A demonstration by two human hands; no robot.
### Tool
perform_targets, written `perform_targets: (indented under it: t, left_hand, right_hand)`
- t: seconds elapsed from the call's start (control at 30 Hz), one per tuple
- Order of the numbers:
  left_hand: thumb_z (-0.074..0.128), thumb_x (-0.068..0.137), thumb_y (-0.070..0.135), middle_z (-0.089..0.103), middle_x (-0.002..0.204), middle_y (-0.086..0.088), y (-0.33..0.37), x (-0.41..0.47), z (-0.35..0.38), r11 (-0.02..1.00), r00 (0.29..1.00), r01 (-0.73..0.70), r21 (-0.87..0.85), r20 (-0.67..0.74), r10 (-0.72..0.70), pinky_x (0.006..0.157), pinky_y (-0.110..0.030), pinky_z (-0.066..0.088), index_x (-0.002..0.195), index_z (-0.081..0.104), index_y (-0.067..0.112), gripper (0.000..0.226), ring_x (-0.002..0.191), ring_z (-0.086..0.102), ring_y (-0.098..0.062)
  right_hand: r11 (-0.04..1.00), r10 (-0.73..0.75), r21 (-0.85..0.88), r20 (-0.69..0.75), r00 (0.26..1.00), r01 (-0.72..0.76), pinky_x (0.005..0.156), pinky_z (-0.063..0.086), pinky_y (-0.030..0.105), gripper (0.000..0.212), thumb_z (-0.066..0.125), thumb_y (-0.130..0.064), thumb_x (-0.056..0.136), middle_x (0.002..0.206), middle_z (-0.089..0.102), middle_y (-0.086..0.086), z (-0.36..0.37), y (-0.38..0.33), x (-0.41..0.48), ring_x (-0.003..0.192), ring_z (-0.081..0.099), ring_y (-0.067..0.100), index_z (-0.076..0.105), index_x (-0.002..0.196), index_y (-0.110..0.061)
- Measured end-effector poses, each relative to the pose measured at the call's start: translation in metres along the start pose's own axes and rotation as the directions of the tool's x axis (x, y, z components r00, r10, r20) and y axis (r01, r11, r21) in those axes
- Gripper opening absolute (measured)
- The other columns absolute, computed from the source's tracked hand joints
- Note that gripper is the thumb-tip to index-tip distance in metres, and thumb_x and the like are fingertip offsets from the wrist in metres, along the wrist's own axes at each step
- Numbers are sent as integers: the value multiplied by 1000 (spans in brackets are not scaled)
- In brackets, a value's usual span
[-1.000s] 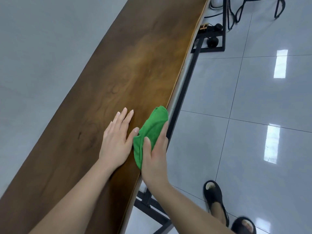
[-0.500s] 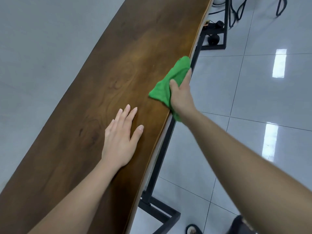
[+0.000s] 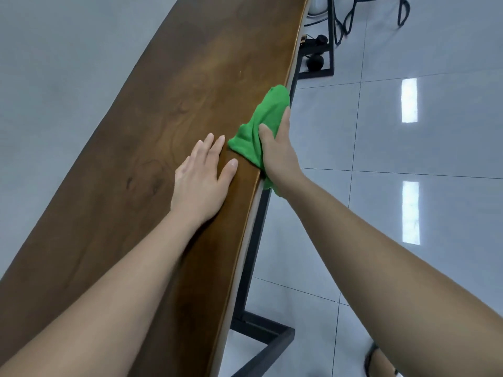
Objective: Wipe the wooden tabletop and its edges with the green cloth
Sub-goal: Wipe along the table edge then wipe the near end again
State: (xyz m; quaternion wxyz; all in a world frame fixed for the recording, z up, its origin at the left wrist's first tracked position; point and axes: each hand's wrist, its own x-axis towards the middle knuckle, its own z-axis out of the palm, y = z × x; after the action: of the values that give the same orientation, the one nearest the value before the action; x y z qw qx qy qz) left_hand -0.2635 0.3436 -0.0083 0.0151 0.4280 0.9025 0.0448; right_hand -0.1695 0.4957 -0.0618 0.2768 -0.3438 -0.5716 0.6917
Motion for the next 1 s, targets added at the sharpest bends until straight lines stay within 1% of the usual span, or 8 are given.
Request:
perform_targets:
  t: [0.1,0.23,0.33,0.47,0.57,0.8,0.9,1.0]
  left_hand:
    - [19,109,71,18,185,8,-11,-32,1,999,999,-54,0,-7,54,135,-54,25,176,24,36,76,171,15,-15]
    - [15,106,67,17,186,9,-21,-79,-3,996,996,-87,-3,1,87,135,-50,23,177,24,35,78,171,13,-14]
    - [13,108,68,16,186,10,-28,-112,-7,994,994,-109,-6,19,109,137,-47,20,177,23,35,77,172,11,-12]
    - [15,111,68,13,186,12,-39,-150,-9,993,992,-120,-19,31,120,138,-47,18,177,21,36,73,172,8,-11]
    - [15,113,68,12,186,14,-45,-171,-8,995,995,-100,-11,27,101,138,-46,17,177,20,38,71,172,7,-10]
    - [17,114,68,17,185,15,-46,-175,-4,997,996,-83,-11,-14,83,137,-50,21,176,23,39,68,171,11,-10]
    - [18,115,69,18,184,15,-48,-175,-2,996,996,-84,-16,-21,84,137,-49,20,175,24,39,68,171,12,-10]
    - [14,114,68,19,184,14,-48,-178,-3,997,997,-74,-29,-24,73,136,-48,20,175,25,38,69,171,13,-9]
  right_hand:
    - [1000,-21,23,12,1000,20,81,36,4,76,40,-46,118,143,47,-20,17,18,-65,101,51,-20,-9,176,-42]
    - [996,14,90,43,999,-18,106,34,12,73,38,-46,119,174,37,-16,39,33,-152,147,49,3,-9,175,-47]
    - [992,1,126,72,997,-10,104,30,-5,71,40,-44,119,173,31,-32,51,43,-216,151,40,-10,-4,174,-52]
    - [986,-31,166,101,994,14,126,30,13,69,42,-37,120,165,27,-49,59,59,-275,155,32,-15,3,174,-53]
    - [992,-21,126,117,993,6,124,29,11,71,43,-38,118,162,27,-49,57,60,-276,154,32,-17,3,177,-45]
    - [999,43,-12,66,997,-42,91,37,6,77,42,-43,118,173,40,-4,38,30,-161,131,47,8,-10,176,-40]
    - [999,49,-10,13,999,-48,101,33,26,77,41,-44,118,172,43,1,36,19,-133,127,50,15,-9,176,-39]
    - [998,54,-21,2,999,-54,101,31,30,76,40,-49,117,165,49,-3,37,21,-140,118,49,8,-8,176,-42]
